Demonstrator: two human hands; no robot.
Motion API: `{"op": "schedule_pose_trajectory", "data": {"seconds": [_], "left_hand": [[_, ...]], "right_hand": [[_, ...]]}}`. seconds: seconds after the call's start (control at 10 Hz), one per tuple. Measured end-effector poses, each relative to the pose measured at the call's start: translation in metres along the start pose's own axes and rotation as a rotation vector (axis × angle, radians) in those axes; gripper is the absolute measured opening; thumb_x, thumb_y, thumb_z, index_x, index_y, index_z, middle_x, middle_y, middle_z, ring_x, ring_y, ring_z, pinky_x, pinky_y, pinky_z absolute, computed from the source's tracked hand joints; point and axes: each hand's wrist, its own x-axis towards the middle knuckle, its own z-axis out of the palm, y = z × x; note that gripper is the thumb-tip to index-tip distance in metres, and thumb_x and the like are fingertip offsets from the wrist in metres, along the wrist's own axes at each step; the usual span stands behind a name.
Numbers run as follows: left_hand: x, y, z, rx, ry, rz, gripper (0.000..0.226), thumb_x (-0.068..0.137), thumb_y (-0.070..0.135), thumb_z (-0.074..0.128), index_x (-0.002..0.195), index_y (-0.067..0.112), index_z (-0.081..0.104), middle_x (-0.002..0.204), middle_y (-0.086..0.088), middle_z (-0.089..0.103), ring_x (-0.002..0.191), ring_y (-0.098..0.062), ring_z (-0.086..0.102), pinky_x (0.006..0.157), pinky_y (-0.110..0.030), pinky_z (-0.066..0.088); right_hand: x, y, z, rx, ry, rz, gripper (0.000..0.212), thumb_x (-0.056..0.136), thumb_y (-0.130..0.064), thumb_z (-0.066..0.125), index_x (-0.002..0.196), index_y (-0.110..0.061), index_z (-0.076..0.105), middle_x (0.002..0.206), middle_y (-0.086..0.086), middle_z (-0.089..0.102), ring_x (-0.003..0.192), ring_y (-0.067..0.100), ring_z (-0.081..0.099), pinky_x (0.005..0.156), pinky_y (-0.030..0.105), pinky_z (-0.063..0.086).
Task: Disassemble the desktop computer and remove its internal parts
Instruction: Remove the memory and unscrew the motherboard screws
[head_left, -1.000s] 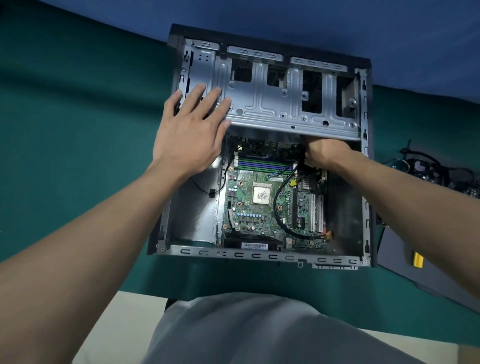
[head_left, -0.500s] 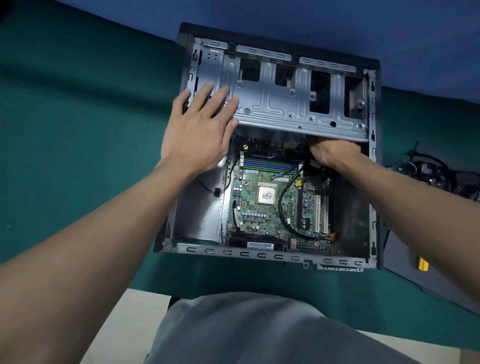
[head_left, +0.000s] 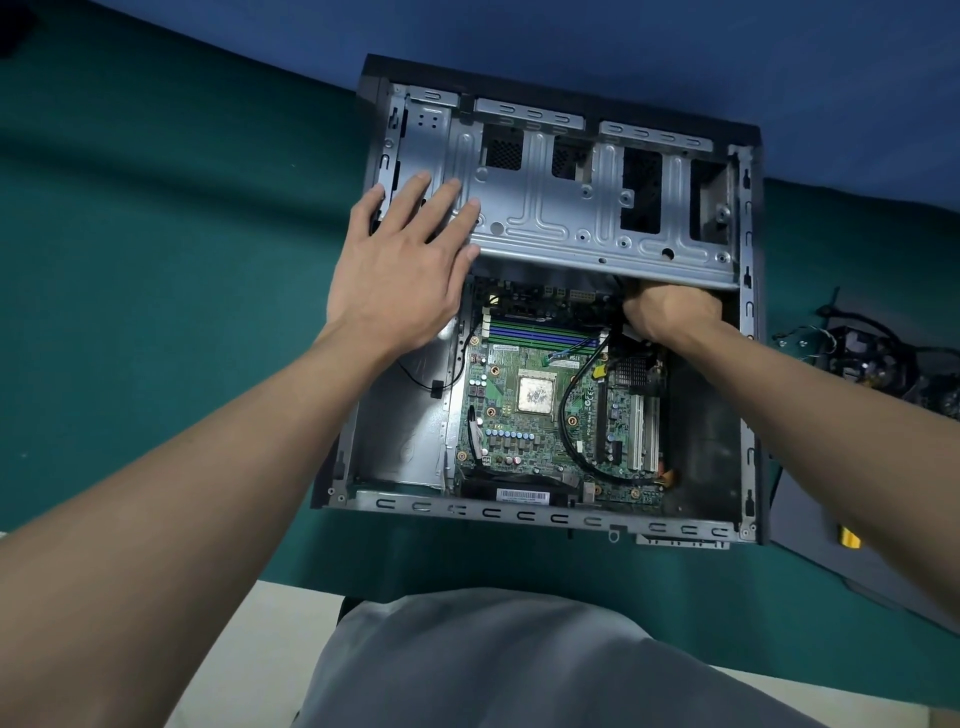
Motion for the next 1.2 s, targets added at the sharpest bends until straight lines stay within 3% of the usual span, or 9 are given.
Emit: {"op": "schedule_pose_trajectory", "data": {"seconds": [0.2,0.3,0.5,0.6,0.7,0.8,0.9,1.1,1.2], "left_hand": [[0.0001,0.0005,-0.0004,-0.005,-0.001,0.000,0.049,0.103,0.041,0.019,0.147,0.024,0.032,0.155,0.001,0.031,0.145,-0.022,0.019,0.116,-0.048,0.015],[-0.0002,0.0003,-0.0005,-0.004,-0.002,-0.003,0.049,0.103,0.041,0.018,0.147,0.024,0.032,0.155,0.001,0.031,0.145,-0.022,0.019,0.116,-0.048,0.015],[0.0000,0.0007,-0.0005,-0.004,-0.005,-0.003,0.050,0.103,0.042,0.018,0.148,0.024,0.032,0.155,0.001,0.031,0.146,-0.022,0.018,0.116,-0.048,0.014],[0.0002,0.0007,-0.0007,-0.005,-0.009,-0.003,0.050,0.103,0.042,0.017,0.148,0.024,0.031,0.155,0.001,0.031,0.146,-0.022,0.018,0.116,-0.048,0.014],[-0.0002,0.0008,-0.0008,-0.002,-0.005,-0.003,0.050,0.103,0.042,0.018,0.148,0.024,0.032,0.155,0.001,0.031,0.146,-0.022,0.018,0.116,-0.048,0.014],[-0.0003,0.0005,-0.0011,-0.006,-0.004,0.000,0.050,0.103,0.041,0.018,0.148,0.023,0.032,0.155,0.001,0.031,0.146,-0.022,0.019,0.116,-0.048,0.015],[-0.0006,0.0010,-0.0014,-0.010,-0.005,-0.001,0.050,0.103,0.041,0.019,0.148,0.023,0.032,0.155,0.001,0.031,0.145,-0.022,0.019,0.116,-0.048,0.014],[-0.0004,0.0004,-0.0013,0.000,-0.006,0.000,0.050,0.103,0.041,0.018,0.147,0.023,0.032,0.155,0.001,0.031,0.145,-0.022,0.019,0.115,-0.048,0.015],[-0.0001,0.0004,-0.0010,0.002,-0.010,-0.001,0.050,0.103,0.041,0.017,0.148,0.024,0.031,0.155,0.001,0.030,0.146,-0.022,0.018,0.115,-0.048,0.015]], "right_hand": [[-0.0013,-0.0047,0.0016,0.050,0.100,-0.013,0.030,0.098,-0.031,0.039,0.073,-0.016,0.044,0.063,0.001,0.045,0.052,0.019,0.038,0.057,0.031,0.031],[-0.0018,-0.0046,0.0018,0.075,0.057,0.024,0.028,0.094,-0.020,0.043,0.066,-0.014,0.041,0.062,0.004,0.047,0.052,0.020,0.039,0.059,0.030,0.031],[-0.0060,-0.0033,-0.0033,0.078,0.046,-0.008,0.043,0.100,-0.049,0.029,0.078,-0.016,0.043,0.074,0.005,0.049,0.056,0.022,0.040,0.059,0.031,0.034],[-0.0047,-0.0030,-0.0030,0.119,0.051,-0.014,0.032,0.100,-0.037,0.034,0.096,-0.012,0.053,0.085,0.014,0.058,0.061,0.025,0.046,0.064,0.031,0.036],[-0.0023,-0.0046,-0.0012,0.076,-0.008,0.021,0.044,0.100,-0.042,0.032,0.093,-0.008,0.058,0.087,0.012,0.063,0.059,0.022,0.047,0.070,0.035,0.041],[-0.0018,-0.0033,-0.0004,0.109,0.063,0.021,0.045,0.099,-0.051,0.028,0.088,-0.013,0.049,0.068,0.003,0.047,0.054,0.018,0.037,0.067,0.035,0.035],[-0.0011,-0.0033,-0.0001,0.113,0.024,0.026,0.031,0.098,-0.032,0.037,0.099,-0.011,0.058,0.082,0.008,0.058,0.065,0.024,0.051,0.066,0.034,0.035],[-0.0034,-0.0047,0.0003,0.124,0.028,0.047,0.036,0.101,-0.039,0.035,0.086,-0.011,0.053,0.074,0.006,0.053,0.054,0.020,0.039,0.070,0.034,0.036],[-0.0024,-0.0020,0.0015,0.138,0.036,0.039,0.028,0.097,-0.028,0.039,0.085,-0.008,0.055,0.075,0.009,0.057,0.054,0.021,0.042,0.068,0.035,0.039]]}}
